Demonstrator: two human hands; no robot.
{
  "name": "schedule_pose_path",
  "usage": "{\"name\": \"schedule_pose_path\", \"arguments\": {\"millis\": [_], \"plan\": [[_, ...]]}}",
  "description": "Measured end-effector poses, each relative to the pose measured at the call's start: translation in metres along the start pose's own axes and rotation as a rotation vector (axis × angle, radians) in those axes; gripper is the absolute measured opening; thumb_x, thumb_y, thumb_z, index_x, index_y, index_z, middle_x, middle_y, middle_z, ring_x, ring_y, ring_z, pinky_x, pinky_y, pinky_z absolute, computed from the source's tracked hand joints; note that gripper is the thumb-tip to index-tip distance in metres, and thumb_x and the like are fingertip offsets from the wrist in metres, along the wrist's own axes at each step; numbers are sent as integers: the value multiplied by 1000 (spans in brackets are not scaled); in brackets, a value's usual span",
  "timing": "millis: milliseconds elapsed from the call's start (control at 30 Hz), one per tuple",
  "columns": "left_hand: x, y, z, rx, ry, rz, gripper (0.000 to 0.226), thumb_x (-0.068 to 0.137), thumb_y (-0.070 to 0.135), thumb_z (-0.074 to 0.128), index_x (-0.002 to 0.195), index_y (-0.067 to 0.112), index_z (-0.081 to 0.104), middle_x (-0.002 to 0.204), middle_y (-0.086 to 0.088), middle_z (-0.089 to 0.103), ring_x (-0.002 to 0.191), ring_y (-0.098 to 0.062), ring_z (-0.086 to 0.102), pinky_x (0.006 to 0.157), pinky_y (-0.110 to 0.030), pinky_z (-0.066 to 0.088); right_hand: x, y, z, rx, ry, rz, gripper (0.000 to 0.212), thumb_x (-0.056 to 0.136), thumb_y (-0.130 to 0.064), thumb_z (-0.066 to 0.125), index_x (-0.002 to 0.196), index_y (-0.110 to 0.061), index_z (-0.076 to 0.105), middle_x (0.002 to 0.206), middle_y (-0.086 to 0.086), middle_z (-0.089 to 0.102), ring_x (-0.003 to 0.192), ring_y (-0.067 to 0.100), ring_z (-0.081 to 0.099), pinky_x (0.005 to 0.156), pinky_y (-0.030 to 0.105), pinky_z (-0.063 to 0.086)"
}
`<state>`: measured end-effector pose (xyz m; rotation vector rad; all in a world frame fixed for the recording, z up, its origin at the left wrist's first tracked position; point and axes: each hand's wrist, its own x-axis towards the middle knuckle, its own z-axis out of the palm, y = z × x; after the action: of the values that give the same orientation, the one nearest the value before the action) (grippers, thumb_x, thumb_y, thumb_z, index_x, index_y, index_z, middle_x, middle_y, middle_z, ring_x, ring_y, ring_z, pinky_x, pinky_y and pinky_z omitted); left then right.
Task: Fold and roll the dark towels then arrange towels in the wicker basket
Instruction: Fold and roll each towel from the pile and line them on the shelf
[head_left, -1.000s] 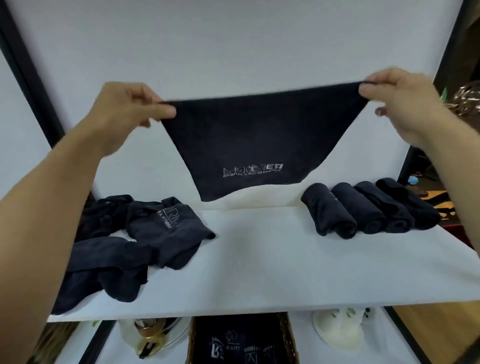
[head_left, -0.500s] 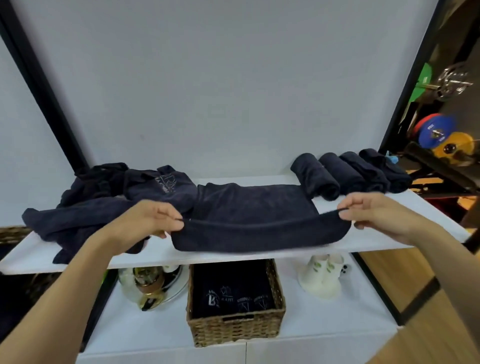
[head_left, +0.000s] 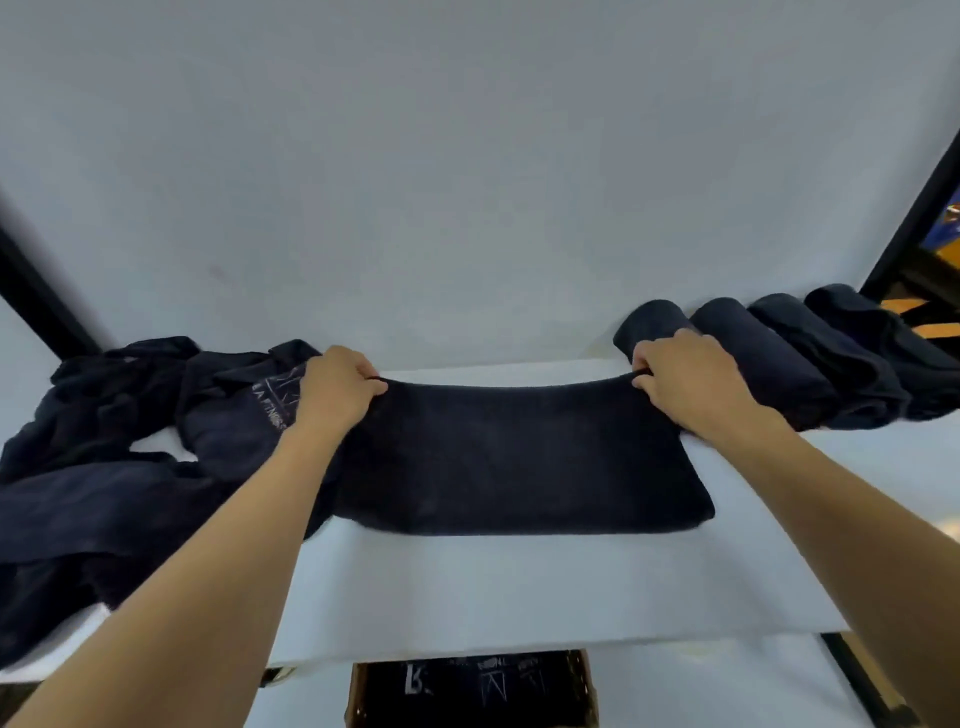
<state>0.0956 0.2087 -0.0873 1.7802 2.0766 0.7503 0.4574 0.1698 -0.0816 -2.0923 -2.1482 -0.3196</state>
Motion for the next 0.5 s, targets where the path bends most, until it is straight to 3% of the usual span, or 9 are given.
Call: {"name": "schedule_pose_path", "arguments": {"millis": [67,100,167,200,300,400,500], "plan": [[4,-2,14,127,-44,-32,18,82,16,74,98,10,72,104,-14,70,101,-31,63,85,-35,48,4,-4,15,-245,-17,-55,19,96,-30,56,110,-19,62,104,2,62,97,23,55,84,35,41],[2,1,21,206,-12,3,25,84,19,73,107,10,69,110,-15,67,105,-33,60,89,-39,47,4,-9,20,-252,32,-69,21,95,-27,57,113,-18,61,106,3,61,95,23,55,84,36,42],[-11,16,34,293,74,195,38,91,32,65,124,13,62,127,-13,59,117,-32,53,98,-42,41,2,-30,26,-36,89,-143,31,96,-29,57,124,-15,59,118,6,58,102,26,56,89,38,42],[-22,25,43,280,31,290,46,94,42,57,133,17,56,139,-11,52,127,-30,47,105,-43,36,0,-43,29,123,58,-196,39,98,-35,53,132,-17,54,130,6,55,113,27,54,97,40,39],[-51,31,73,401,-288,413,70,94,64,20,154,27,22,163,0,16,150,-20,10,122,-43,7,-3,-69,47,284,-192,-254,55,101,-53,31,148,-26,33,154,-1,34,142,19,30,117,41,19],[-61,19,69,382,-296,423,77,89,68,12,155,28,15,164,3,9,151,-13,2,122,-35,-4,-1,-57,54,285,-189,-146,58,99,-57,25,145,-26,37,148,-2,42,135,21,38,114,41,24],[-86,13,48,180,-379,502,89,77,81,34,151,31,29,161,9,17,150,-11,6,121,-30,-4,0,-51,44,177,-164,-134,57,96,-62,32,130,-21,52,126,2,53,116,24,47,99,41,34]]}}
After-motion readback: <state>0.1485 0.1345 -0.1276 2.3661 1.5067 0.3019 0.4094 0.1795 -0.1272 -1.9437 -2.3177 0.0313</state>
